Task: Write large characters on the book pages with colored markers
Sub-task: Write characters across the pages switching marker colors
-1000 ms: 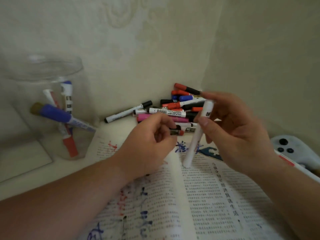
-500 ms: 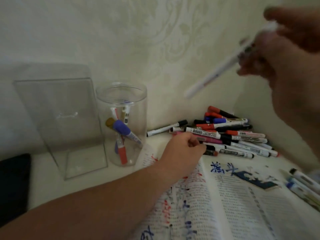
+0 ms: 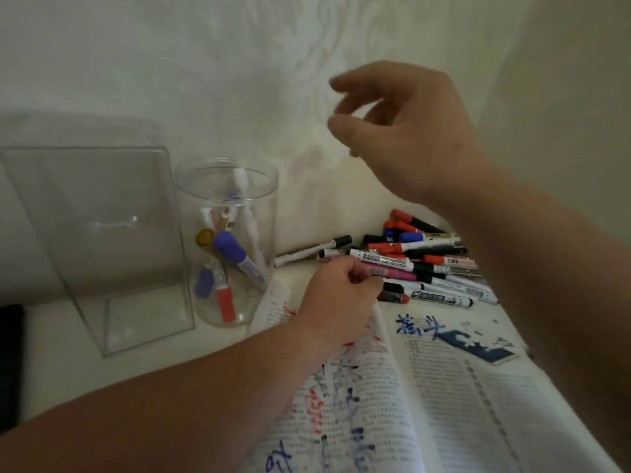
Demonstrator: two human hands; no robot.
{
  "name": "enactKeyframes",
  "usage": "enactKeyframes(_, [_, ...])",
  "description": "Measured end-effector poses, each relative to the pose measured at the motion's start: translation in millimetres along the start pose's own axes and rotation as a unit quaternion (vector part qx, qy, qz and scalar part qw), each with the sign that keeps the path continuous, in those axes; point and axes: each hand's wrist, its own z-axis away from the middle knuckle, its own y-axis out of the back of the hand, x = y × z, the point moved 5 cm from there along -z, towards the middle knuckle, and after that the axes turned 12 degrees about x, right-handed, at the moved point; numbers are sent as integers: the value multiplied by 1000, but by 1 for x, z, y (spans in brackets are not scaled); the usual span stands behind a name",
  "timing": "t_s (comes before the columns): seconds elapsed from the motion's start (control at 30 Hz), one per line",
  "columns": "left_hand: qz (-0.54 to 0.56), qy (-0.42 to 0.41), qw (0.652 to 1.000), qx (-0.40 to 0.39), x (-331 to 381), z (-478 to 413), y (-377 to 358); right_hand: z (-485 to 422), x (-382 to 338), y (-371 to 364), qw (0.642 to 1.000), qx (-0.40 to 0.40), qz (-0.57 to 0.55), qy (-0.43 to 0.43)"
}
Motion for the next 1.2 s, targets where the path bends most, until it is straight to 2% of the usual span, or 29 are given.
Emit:
enactKeyframes(0.03, [18,16,1000,9,-2,-1,1,13,7,7,999,-9,26,-27])
enactKeyframes(0.1, [49,40,998,30,-4,-4,2,38,46,9,982,-105,142,-72])
enactKeyframes(0.17, [74,58,994,61,-6,-6,5,74,89,3,923,-259,254,-125])
enactKeyframes(0.23, [107,78,988,77,-9,-8,6,100,112,-3,880,-343,298,-140])
enactKeyframes(0.27, [123,83,986,81,-9,-9,5,110,118,-5,869,-364,307,-136])
enactKeyframes(0.37, [159,79,981,79,-7,-9,4,120,124,-8,873,-358,316,-101])
enactKeyframes(0.53, [160,67,982,79,-6,-8,5,121,121,-15,856,-388,335,-63])
enactKeyframes(0.67, [84,35,995,41,-3,-4,1,117,115,-23,843,-401,353,-58])
enactKeyframes(0.8, [32,-13,999,19,0,1,-2,111,114,-11,851,-373,366,-44])
enactKeyframes(0.9, [-24,-102,994,36,10,7,1,103,110,21,901,-301,296,-101])
enactKeyframes(0.97, [-106,-225,967,49,22,15,1,101,107,45,938,-239,207,-143])
enactKeyframes(1.03, [-164,-305,938,10,29,24,-5,105,100,64,961,-188,76,-190])
enactKeyframes(1.13, [-180,-299,932,-99,28,34,-18,116,91,78,956,-103,-117,-247])
enactKeyframes(1.2, [-165,-301,933,-112,28,38,-21,129,94,77,929,-34,-223,-293])
